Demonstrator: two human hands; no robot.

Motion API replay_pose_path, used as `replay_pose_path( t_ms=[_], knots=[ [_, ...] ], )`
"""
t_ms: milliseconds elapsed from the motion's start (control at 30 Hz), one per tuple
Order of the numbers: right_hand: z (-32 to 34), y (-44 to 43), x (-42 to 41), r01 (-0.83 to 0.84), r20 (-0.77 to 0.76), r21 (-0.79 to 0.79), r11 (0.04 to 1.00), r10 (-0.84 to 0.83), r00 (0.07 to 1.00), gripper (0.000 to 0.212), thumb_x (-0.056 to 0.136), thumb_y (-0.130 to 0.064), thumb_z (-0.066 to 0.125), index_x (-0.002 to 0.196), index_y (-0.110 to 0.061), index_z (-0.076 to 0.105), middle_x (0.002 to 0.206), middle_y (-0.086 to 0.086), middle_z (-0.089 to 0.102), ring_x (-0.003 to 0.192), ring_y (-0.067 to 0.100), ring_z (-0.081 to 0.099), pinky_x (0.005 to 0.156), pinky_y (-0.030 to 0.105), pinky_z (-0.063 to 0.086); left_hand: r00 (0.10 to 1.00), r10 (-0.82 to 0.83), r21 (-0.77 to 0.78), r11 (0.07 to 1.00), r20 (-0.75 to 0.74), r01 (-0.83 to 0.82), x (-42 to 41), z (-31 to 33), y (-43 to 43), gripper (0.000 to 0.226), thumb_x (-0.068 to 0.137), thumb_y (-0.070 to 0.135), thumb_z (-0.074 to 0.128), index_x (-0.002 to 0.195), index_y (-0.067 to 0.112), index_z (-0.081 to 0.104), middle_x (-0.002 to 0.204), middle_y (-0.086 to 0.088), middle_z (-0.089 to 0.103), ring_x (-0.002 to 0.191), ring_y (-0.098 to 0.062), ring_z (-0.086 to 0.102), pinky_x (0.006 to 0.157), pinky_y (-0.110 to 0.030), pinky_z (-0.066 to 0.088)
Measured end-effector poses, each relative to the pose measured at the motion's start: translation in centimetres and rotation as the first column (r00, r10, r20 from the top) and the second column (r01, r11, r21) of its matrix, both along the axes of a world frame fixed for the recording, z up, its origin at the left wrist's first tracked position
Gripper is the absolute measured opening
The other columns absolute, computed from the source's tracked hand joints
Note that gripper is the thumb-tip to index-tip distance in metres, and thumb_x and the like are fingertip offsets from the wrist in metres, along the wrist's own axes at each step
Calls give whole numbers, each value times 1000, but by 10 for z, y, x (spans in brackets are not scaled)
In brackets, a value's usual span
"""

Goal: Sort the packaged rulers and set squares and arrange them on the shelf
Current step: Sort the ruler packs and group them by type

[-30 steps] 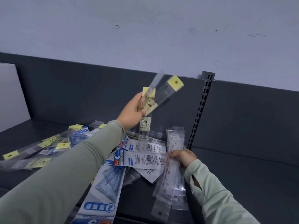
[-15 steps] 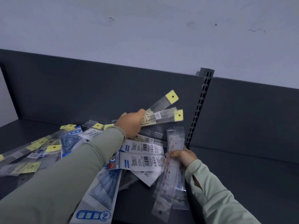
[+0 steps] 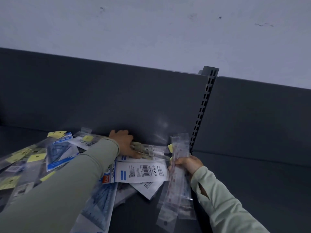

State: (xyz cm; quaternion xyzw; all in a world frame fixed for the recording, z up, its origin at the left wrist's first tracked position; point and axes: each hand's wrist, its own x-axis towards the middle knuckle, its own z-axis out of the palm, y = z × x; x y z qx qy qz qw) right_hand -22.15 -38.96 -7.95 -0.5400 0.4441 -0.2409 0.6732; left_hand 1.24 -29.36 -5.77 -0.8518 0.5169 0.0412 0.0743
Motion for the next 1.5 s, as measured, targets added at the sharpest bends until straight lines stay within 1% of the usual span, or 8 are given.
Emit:
replay_pose_path(
  t_ms=[200, 433, 567, 800, 900, 1033, 1167, 1500],
  knots=[
    [-1, -2, -2, 0, -27, -15, 1000, 0, 1000, 35, 73, 11, 61, 108, 10, 63, 93, 27, 68, 68, 32, 65, 61, 31, 55, 997, -71, -103, 992, -8, 69, -6, 5, 3, 53, 70, 73, 60, 94, 27, 49, 101, 6, 45, 106, -17, 44, 95, -39, 28],
    [3, 6, -2, 2, 61, 28, 1000, -3, 998, 26, 76, 18, 55, 101, 12, 58, 68, 20, 68, 53, 31, 67, 53, 35, 57, 998, -59, -451, 892, -33, 38, -14, 23, 15, 21, 87, 48, 60, 86, 29, 51, 86, 9, 63, 82, -13, 57, 97, -35, 33],
    [9, 10, 1, 4, 86, 1, 1000, -4, 996, 31, 76, 14, 59, 107, 10, 59, 88, 24, 69, 71, 35, 66, 81, 52, 55, 998, -5, -567, 823, -55, -27, -10, 35, 23, 10, 89, 31, 60, 85, 26, 52, 84, 8, 63, 83, -14, 59, 94, -35, 35],
    [9, 22, 6, 13, 154, 34, 999, -18, 988, 41, 76, 14, 59, 115, 8, 52, 89, 24, 67, 63, 32, 68, 71, 48, 58, 835, -103, -756, 494, -541, -429, 4, 56, 40, 14, 83, 13, 72, 84, 24, 64, 86, 6, 68, 84, -15, 64, 77, -31, 51],
    [10, 28, 10, 0, 148, 32, 999, -5, 989, 37, 74, 15, 60, 110, 6, 56, 92, 25, 67, 74, 37, 66, 83, 57, 53, 714, -243, -747, 335, -657, -574, 5, 65, 48, 13, 83, 11, 72, 79, 18, 62, 84, 1, 69, 79, -17, 66, 76, -37, 55],
    [13, 36, 14, -23, 147, 37, 999, 18, 989, 29, 77, 16, 57, 104, 7, 57, 71, 18, 70, 55, 30, 68, 64, 41, 59, 615, -345, -693, 185, -709, -697, 10, 70, 59, 11, 86, 12, 70, 84, 13, 59, 95, -5, 68, 87, -22, 66, 83, -39, 55],
    [14, 43, 20, -40, 137, 34, 999, 35, 990, 39, 74, 14, 62, 112, 8, 58, 100, 28, 67, 83, 41, 66, 88, 58, 51, 474, -422, -569, 127, -772, -813, 8, 70, 66, 12, 89, 5, 65, 95, 13, 57, 103, -8, 68, 87, -22, 68, 78, -43, 57],
    [12, 51, 27, -42, 158, 30, 999, 37, 987, 37, 76, 15, 59, 112, 9, 58, 87, 22, 67, 72, 34, 65, 88, 56, 51, 233, -308, -277, 106, -922, -955, 14, 38, 63, 17, 90, -4, 55, 106, 3, 55, 89, -14, 59, 77, -28, 60, 70, -38, 51]
  ],
)
